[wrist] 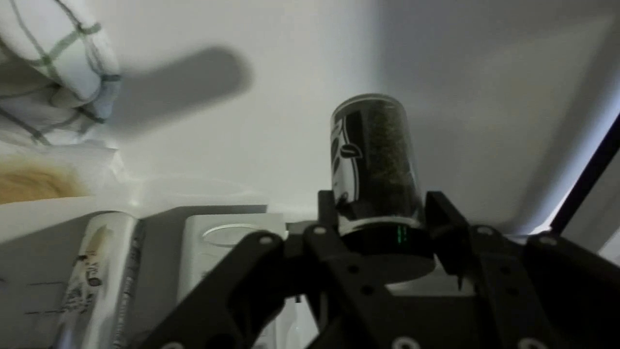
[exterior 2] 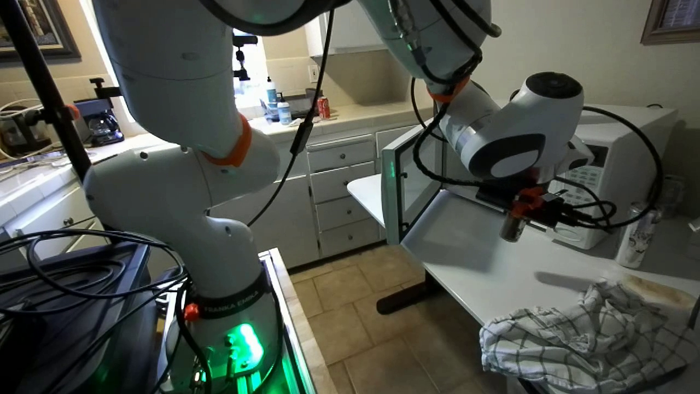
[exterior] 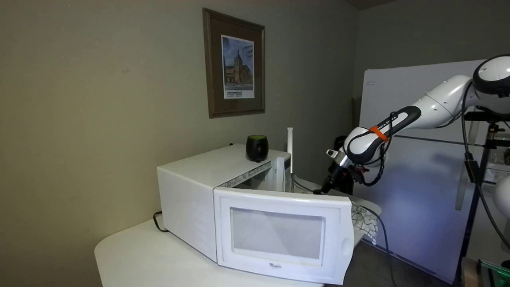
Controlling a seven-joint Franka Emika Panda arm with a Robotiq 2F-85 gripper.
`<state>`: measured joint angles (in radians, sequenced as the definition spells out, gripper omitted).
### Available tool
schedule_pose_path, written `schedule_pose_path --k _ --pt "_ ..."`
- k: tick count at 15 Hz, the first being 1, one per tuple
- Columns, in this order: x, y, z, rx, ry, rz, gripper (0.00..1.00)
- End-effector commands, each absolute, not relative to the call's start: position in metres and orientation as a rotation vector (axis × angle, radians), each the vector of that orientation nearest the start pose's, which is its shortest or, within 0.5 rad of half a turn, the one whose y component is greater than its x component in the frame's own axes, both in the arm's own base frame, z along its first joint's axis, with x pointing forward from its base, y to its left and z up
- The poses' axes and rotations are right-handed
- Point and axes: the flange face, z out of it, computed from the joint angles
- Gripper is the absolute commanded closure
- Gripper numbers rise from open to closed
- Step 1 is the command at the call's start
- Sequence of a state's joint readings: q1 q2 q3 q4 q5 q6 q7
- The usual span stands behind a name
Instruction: Put the spice bottle in the microwave
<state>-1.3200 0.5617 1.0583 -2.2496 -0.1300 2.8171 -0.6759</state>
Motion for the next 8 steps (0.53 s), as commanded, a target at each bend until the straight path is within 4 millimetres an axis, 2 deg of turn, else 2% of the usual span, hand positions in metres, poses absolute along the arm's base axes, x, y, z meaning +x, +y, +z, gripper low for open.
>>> schedule_pose_path --k 1,5,8 --pt "0.545 -0.107 0.281 -2.781 -0.820 -0.567 0.77" --pt "0.558 -0.054 0.302 -2.791 -0.951 -0.693 0.77" --pt "0.569 -0.015 0.314 -2.766 -0.934 -0.801 0.77"
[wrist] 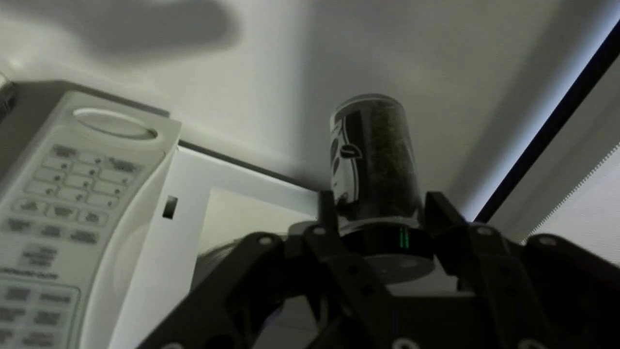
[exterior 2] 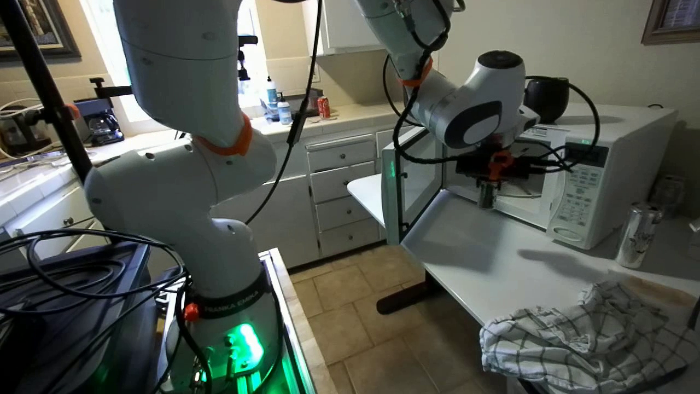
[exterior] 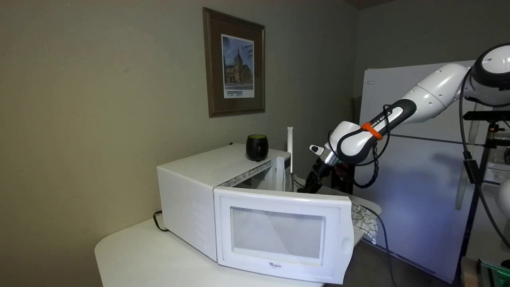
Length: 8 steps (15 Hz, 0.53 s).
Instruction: Put the spice bottle in the microwave
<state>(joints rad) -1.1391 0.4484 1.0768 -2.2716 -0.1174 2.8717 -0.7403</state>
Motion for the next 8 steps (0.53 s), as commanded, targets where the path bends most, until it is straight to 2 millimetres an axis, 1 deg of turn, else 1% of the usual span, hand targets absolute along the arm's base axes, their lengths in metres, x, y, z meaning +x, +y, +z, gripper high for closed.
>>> schedule_pose_path --k 1,2,3,5,6,7,8 --pt "0.570 -0.028 0.307 -2.746 -0.952 -0.764 0.77" --pt "0.571 -0.019 0.309 -2.739 -0.960 -0.773 0.52" --pt "0.571 -0.016 0.309 -2.736 -0.961 -0.770 0.52" --pt "0.571 -0.021 0.307 -2.742 -0.952 -0.768 0.52" --pt "0.571 -0.025 0.306 -2.745 -0.946 -0.766 0.77" --pt "0.571 -0.029 0.310 -2.821 -0.835 -0.814 0.77" --pt "0.578 -0.021 0.309 -2.822 -0.728 -0.888 0.77"
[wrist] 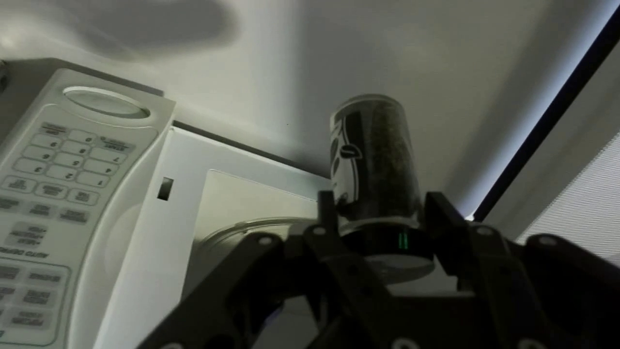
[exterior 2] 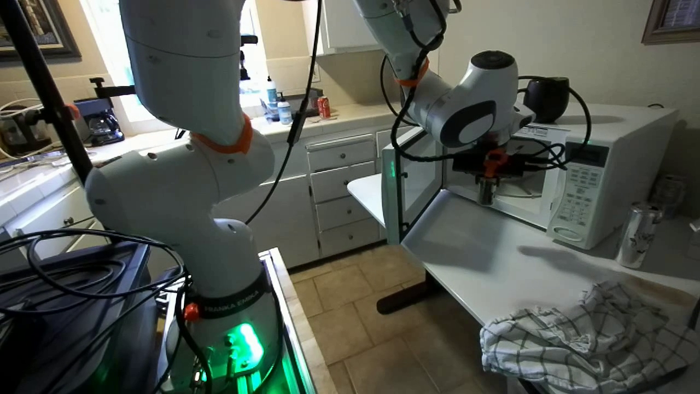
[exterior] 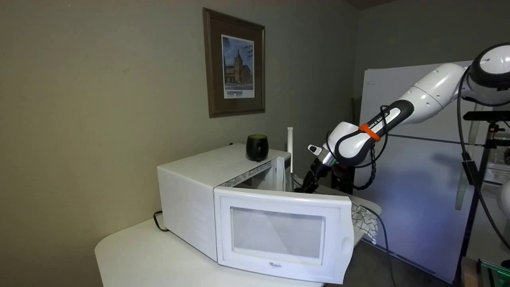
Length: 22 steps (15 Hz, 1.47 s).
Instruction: Put the spice bottle in the microwave
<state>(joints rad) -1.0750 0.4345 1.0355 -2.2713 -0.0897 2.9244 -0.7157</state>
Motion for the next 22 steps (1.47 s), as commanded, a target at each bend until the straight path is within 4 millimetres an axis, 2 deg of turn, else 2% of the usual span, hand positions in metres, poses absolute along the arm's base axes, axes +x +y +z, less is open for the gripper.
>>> schedule_pose_path --k 1,4,7,14,17,22 --pt "0.582 -0.020 0.311 -2.838 -0.672 -0.945 0.77" --pt "0.588 -0.013 0.311 -2.861 -0.484 -1.099 0.77" --pt "0.596 0.000 0.307 -2.892 -0.457 -1.130 0.77" --pt "0.637 0.022 0.304 -2.891 -0.734 -0.856 0.77" --pt "0.651 0.013 0.305 -2.926 -0.737 -0.874 0.77" --pt "0.671 0.016 0.281 -2.887 -0.732 -0.967 0.77"
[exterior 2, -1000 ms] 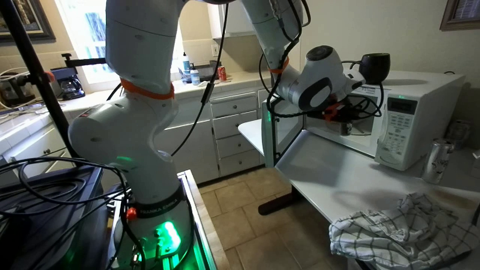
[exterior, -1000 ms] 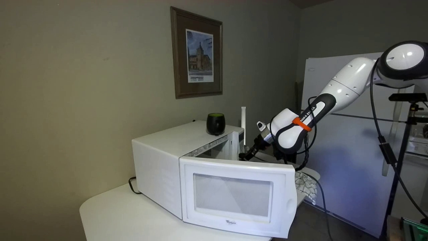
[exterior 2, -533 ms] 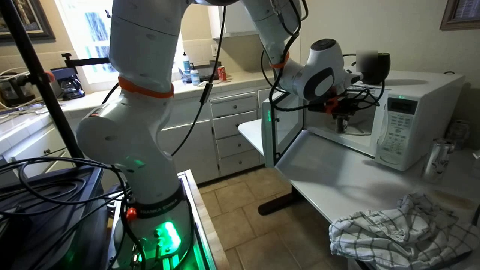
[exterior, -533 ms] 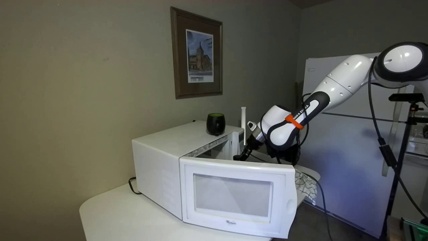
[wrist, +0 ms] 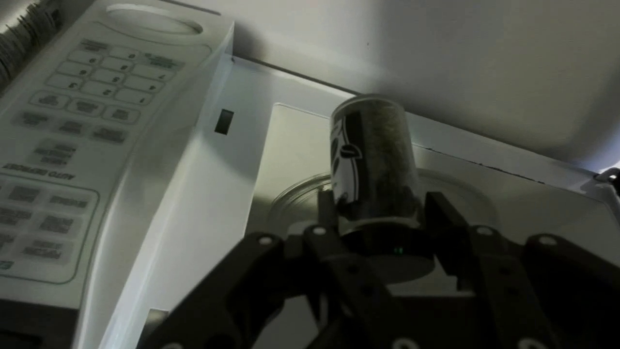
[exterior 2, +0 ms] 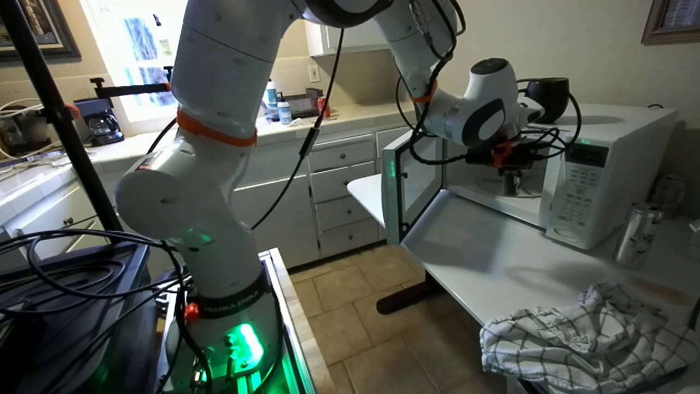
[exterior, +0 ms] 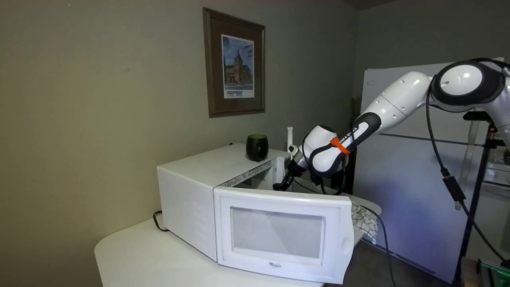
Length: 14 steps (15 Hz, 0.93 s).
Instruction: Put the spice bottle in the microwave
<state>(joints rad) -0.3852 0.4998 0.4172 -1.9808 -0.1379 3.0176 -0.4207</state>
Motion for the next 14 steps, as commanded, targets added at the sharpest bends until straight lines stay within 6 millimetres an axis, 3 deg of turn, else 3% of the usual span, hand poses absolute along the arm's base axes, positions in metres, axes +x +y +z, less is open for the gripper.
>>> schedule_pose_path --k 1,4,8,14 --pt "0.674 0.019 0.275 -2.877 -0.731 -0.973 0.77" --pt "0.682 0.030 0.261 -2.844 -0.746 -1.031 0.77" --pt "0.694 0.044 0.256 -2.779 -0.771 -1.179 0.77" --pt "0.712 0.066 0.249 -2.709 -0.820 -1.245 0.77"
